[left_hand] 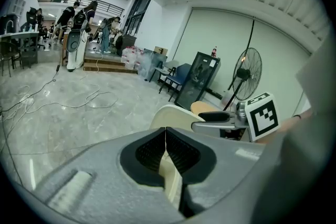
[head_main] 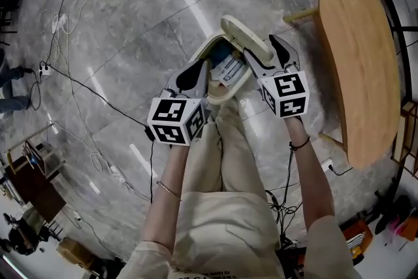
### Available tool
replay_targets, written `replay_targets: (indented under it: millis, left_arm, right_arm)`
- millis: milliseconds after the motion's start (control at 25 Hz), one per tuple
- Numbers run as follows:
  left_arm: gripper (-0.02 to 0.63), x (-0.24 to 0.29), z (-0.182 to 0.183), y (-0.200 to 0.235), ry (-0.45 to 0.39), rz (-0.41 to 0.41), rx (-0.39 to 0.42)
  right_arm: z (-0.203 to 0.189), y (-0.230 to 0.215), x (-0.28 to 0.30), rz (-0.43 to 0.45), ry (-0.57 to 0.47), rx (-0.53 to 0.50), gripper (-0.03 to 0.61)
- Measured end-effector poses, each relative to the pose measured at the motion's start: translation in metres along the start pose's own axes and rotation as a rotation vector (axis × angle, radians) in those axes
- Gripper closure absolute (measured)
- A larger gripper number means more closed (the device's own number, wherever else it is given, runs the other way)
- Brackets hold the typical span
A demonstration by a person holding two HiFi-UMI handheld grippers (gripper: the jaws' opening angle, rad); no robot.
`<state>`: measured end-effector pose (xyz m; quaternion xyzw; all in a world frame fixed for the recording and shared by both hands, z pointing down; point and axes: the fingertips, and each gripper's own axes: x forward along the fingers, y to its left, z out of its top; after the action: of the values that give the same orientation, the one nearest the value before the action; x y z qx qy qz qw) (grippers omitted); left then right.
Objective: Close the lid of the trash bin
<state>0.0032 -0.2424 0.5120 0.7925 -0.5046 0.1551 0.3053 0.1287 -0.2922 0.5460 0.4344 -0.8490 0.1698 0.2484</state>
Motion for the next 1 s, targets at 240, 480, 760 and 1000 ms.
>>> replay_targets:
  millis: [240, 480, 760, 1000]
  left_arm:
    - [0.591, 0.002, -0.015, 0.002, 0.013, -0.006, -0.019]
    - [0.591, 0.004, -0.025, 0.005, 0.022, 0.007, -0.033]
    - [0.591, 0.0, -0.034, 0.006, 0.024, 0.016, -0.04]
    - [0.591, -0.01, -0.042, 0.009, 0.024, 0.03, -0.044]
  right_arm:
    - [-0.007, 0.004, 0.004, -0.017, 0.008, -0.056, 0.287]
    - [-0.013, 0.014, 0.006, -0.02, 0.027, -0.122, 0.287]
    - [-0.016, 0.017, 0.006, -0.044, 0.027, -0.155, 0.288]
    - [-0.02, 0.027, 0.003, -0.045, 0.026, -0.178, 0.287]
